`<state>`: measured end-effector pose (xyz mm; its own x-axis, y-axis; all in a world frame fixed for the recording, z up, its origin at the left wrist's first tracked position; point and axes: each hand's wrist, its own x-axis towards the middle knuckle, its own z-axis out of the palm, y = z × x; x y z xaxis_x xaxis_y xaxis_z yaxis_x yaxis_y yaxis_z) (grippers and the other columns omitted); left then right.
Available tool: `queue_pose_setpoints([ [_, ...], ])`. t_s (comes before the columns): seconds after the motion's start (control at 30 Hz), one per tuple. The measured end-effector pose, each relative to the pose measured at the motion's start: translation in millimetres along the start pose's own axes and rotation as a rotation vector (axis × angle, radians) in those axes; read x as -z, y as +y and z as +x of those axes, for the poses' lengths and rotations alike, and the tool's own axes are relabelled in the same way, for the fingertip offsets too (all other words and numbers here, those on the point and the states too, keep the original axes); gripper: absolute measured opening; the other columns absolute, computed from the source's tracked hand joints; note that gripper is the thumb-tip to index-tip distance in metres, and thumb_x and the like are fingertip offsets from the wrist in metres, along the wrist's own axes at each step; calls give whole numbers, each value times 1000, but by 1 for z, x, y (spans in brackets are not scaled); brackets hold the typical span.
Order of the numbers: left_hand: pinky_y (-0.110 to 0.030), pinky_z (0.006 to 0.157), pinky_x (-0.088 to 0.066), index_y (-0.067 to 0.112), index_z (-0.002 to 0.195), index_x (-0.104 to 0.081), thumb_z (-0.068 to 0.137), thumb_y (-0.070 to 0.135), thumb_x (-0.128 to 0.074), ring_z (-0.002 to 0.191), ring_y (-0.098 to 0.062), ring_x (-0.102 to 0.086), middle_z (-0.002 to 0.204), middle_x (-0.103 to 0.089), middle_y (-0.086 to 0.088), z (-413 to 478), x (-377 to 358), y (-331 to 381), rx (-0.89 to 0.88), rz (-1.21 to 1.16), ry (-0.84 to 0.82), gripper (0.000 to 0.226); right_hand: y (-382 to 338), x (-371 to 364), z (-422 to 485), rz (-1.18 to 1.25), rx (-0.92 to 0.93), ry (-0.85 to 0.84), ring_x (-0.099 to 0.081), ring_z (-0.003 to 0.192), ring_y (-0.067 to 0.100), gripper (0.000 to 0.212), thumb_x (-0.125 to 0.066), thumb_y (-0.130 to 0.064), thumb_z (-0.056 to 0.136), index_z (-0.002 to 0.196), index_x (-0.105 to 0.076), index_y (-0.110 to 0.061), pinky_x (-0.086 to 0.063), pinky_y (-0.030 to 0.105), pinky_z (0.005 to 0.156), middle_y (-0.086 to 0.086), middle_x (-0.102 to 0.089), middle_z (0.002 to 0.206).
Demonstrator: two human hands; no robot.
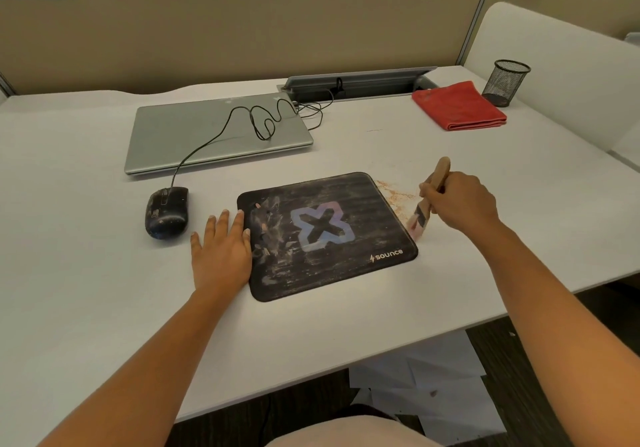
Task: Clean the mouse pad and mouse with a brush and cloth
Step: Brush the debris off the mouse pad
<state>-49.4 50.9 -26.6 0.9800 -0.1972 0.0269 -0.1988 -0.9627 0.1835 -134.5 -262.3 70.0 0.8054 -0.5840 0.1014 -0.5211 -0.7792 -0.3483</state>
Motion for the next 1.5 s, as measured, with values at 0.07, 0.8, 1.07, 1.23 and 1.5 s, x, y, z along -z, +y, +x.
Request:
queue_pose_setpoints([
  [0.07, -46, 117, -2, 23, 148, -10, 99, 40, -14, 145, -24, -4, 157, -9, -3, 0, 0, 0, 1, -6, -5, 53, -2, 0, 2, 96, 1, 36, -59, 80, 27, 39, -46, -39, 94, 95, -63, -4, -38, 31, 63, 13, -67, 92],
  [0.8, -46, 116, 0, 19, 147, -17, 98, 43, -26, 145, -20, -3, 157, -10, -4, 38, 2, 115, -266, -125, -30, 55, -61, -30, 77, 86, 193, -20, -50, 72, 15, 38, -37, -35, 97, 106, -65, -11, -37, 27, 66, 12, -67, 101],
  [1.07, -48, 114, 6, 15, 148, -10, 97, 50, -18, 145, -20, 2, 158, -5, -3, 47, -20, 133, -309, -47, -105, 63, -66, -30, 89, 20, 223, -36, -53, 74, 19, 41, -37, -38, 97, 95, -62, -6, -38, 31, 68, 10, -66, 92],
  [1.23, -48, 114, 7, 15, 148, -10, 97, 51, -17, 145, -20, 2, 157, -5, -3, 47, -25, 132, -308, -37, -78, 63, -65, -27, 89, -25, 268, -135, -62, 89, 26, 42, -37, -39, 97, 100, -64, -7, -46, 36, 80, 9, -68, 95],
  [1.5, -47, 115, 6, 16, 148, -9, 96, 51, -17, 145, -20, 1, 157, -6, -2, 47, -27, 132, -304, -42, -54, 63, -64, -1, 93, -164, 246, -531, -59, 62, 11, 37, -43, -25, 92, 74, -71, -9, -44, 27, 66, 0, -66, 58],
])
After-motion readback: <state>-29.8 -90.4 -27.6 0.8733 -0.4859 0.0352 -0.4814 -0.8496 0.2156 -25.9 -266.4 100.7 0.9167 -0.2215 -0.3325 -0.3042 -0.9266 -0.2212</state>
